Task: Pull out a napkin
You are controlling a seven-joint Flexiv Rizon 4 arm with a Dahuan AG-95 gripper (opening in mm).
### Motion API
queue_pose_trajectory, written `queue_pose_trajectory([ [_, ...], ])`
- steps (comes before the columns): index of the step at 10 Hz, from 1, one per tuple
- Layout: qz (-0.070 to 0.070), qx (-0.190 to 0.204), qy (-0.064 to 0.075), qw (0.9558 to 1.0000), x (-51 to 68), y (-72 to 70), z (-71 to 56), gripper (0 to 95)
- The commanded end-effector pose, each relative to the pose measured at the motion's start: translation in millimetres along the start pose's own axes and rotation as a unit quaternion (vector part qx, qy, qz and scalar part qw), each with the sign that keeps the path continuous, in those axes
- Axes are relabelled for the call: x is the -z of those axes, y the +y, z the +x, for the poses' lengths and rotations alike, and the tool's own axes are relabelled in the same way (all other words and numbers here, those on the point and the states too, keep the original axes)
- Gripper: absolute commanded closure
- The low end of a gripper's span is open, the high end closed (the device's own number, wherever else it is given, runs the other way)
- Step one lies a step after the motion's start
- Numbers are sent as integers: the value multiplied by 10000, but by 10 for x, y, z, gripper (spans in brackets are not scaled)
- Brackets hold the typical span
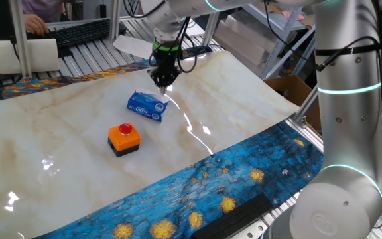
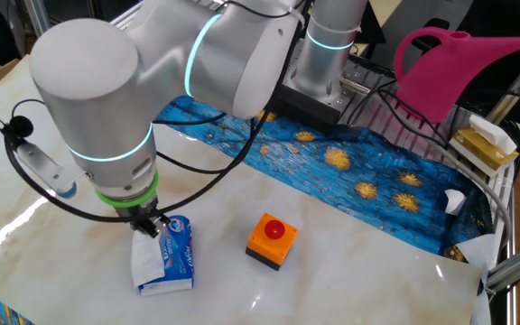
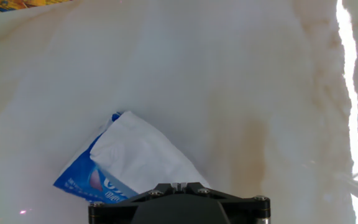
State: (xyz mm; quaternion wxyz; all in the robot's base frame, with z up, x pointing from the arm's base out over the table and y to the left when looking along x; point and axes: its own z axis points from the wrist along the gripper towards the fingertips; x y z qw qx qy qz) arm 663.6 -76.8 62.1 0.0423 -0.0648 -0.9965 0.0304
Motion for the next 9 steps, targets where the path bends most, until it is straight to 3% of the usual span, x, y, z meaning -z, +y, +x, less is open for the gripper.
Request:
queue_pose_trajectory([
  [1,-15,-12,-48,10000,-58,1,-26,950],
  [3,-66,-90,-53,9999,-68,4,-25,950],
  [4,-192,-280,-144,9993,-68,4,-25,950],
  [5,-406,-459,-194,9979,-68,5,-24,950],
  [6,-534,-622,-176,9965,-69,5,-24,570],
  [9,-502,-804,-168,9954,-76,9,-20,0],
])
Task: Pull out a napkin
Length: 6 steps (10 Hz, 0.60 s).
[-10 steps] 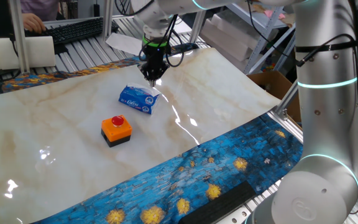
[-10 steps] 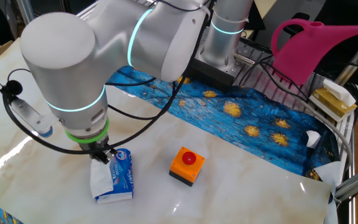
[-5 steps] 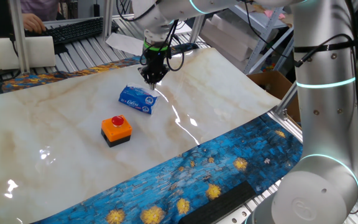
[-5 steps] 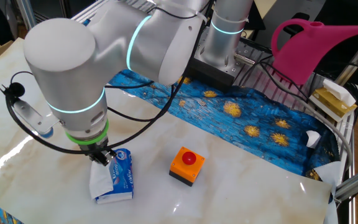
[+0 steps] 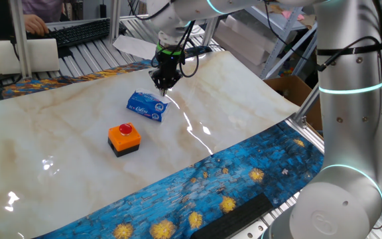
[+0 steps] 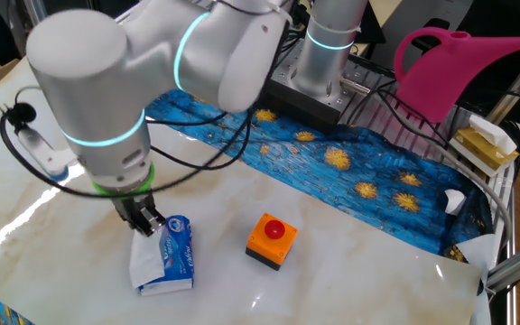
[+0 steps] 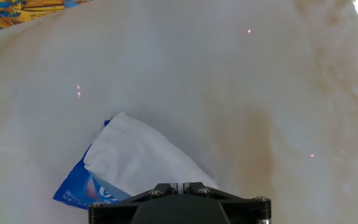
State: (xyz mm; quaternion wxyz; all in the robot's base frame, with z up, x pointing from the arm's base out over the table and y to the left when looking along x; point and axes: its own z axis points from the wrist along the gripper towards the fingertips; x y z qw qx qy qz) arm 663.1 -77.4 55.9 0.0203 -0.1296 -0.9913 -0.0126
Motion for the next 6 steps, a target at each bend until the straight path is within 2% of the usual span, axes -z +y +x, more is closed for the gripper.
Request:
queue_pose_trajectory([
  [1,-33,-265,-2,9996,-20,18,-12,0],
  [6,-80,-657,0,9978,-88,51,27,0],
])
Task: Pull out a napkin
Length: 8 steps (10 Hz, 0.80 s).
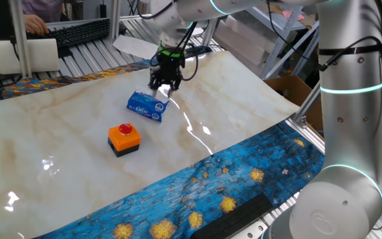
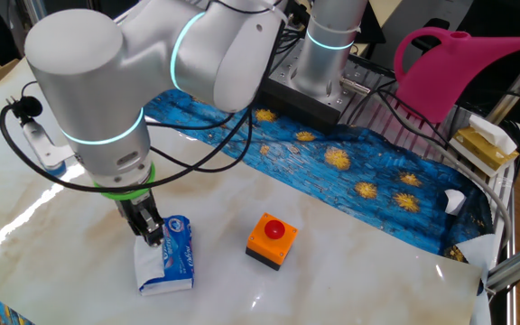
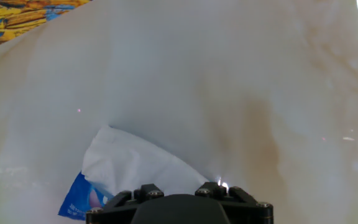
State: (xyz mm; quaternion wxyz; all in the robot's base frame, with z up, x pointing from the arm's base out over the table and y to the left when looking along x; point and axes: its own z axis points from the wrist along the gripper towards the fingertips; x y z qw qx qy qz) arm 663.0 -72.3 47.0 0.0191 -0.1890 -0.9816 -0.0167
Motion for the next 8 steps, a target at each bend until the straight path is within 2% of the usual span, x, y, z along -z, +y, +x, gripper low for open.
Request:
queue_pose_trajectory([
  [1,-38,-89,23,10000,-11,4,23,0],
  [3,-218,-133,122,9996,-155,16,58,0],
  [4,-245,-175,63,9995,-256,20,79,0],
  [5,-260,-163,-57,9995,-273,19,84,0],
  [6,-333,-36,-257,9991,-249,19,85,380],
  [7,-315,206,-274,9989,-220,20,85,950],
  [8,-254,265,-271,9990,-186,19,86,950],
])
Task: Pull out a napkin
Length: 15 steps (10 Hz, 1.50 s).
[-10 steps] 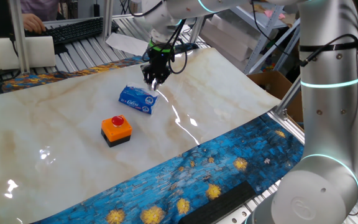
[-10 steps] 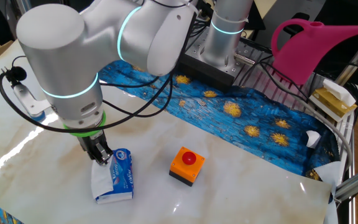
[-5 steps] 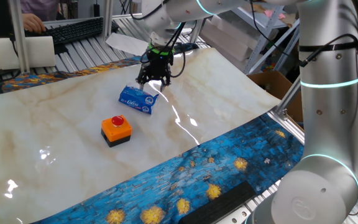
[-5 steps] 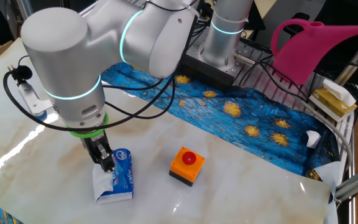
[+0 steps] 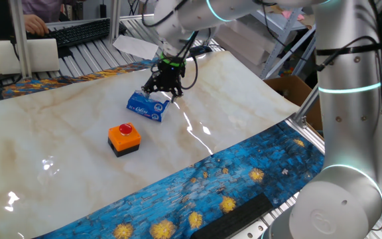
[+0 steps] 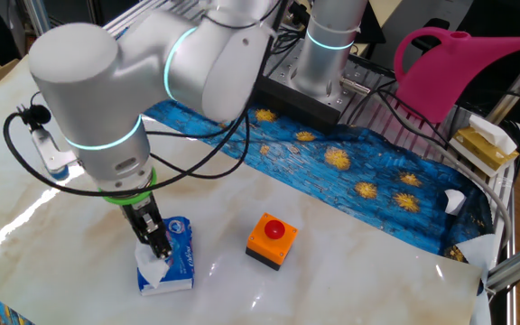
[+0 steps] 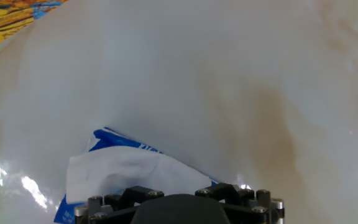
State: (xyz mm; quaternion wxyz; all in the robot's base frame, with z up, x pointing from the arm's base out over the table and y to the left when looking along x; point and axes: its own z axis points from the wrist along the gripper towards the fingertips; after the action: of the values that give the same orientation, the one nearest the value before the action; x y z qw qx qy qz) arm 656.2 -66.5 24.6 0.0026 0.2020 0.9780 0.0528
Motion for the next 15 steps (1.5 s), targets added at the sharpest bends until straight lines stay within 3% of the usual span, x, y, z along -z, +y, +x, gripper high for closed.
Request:
queue_pose_trajectory([
  [1,163,429,-98,9989,67,2,6,950],
  [6,224,556,-113,9981,72,1,1,950],
  [11,264,649,-14,9975,90,5,-2,950],
  [12,273,666,40,9974,110,10,-2,950],
  [13,331,687,180,9969,158,13,-13,950],
  [15,467,834,444,9944,349,-8,-100,950],
])
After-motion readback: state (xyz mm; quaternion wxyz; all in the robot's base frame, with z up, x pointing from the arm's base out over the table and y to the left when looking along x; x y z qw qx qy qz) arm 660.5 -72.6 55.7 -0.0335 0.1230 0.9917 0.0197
